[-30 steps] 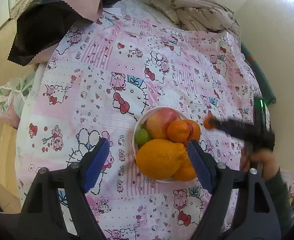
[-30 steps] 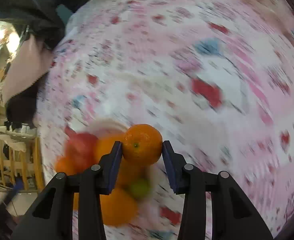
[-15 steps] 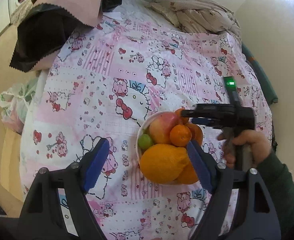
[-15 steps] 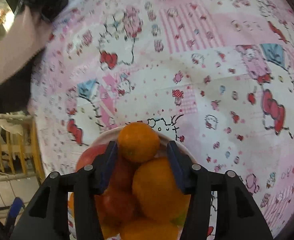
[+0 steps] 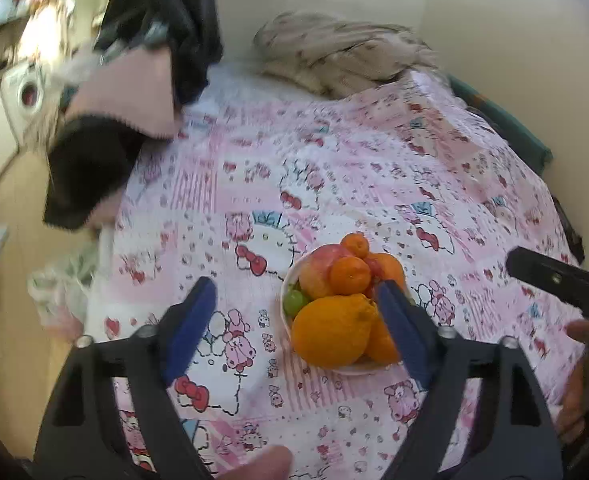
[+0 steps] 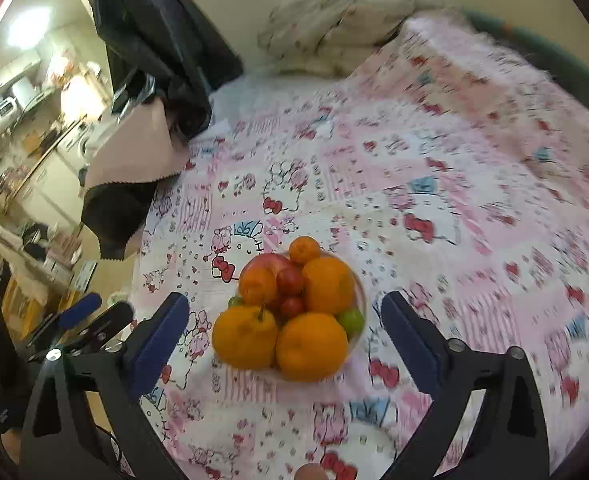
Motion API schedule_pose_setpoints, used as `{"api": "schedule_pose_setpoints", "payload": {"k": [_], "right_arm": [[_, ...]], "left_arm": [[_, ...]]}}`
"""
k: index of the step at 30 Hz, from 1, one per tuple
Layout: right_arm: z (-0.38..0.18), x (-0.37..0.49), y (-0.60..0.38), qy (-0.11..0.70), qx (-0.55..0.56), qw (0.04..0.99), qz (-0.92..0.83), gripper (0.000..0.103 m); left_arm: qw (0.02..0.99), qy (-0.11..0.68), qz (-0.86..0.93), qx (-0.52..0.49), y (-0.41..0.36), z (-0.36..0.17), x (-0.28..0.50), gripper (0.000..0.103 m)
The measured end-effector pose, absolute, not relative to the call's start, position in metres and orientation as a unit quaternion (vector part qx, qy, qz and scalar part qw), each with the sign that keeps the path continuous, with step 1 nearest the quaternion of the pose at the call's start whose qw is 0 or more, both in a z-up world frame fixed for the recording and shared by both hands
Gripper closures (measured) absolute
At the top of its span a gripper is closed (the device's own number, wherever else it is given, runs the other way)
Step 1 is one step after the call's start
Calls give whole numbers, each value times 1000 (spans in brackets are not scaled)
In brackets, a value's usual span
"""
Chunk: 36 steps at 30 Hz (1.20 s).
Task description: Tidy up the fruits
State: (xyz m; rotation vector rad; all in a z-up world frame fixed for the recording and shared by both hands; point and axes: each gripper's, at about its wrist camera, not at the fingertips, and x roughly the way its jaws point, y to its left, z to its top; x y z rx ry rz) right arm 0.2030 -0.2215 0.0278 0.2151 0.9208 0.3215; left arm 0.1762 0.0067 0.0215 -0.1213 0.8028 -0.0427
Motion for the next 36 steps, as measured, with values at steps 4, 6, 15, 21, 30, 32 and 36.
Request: {"api": "schedule_pose_setpoints", "payload": {"k": [4, 6, 15, 21, 30, 32, 36], "right_arm": [[33, 157, -219, 422, 99, 891, 134, 0], [34, 139, -216, 403, 86, 902, 130, 0], [26, 92, -209, 337, 40, 937, 87, 0], [9, 83, -199, 334, 8, 939, 80, 0], [2, 90, -199, 344, 22, 936, 73, 0], [1, 91, -199, 345, 24, 935, 72, 0], [1, 92, -199, 346, 23, 935, 71, 0]], "left_arm": [[928, 369, -38, -33, -6, 34, 152, 7], [927, 372, -34, -34, -7, 34, 142, 1], [922, 383, -5, -48, 13, 22, 101, 0], [924, 378, 4, -61, 15, 9, 98, 0], [916, 395, 11, -64, 18, -11, 107, 0], [918, 391, 10, -57, 15, -10, 106, 0], [922, 384, 6, -53, 11, -5, 105, 0]]}}
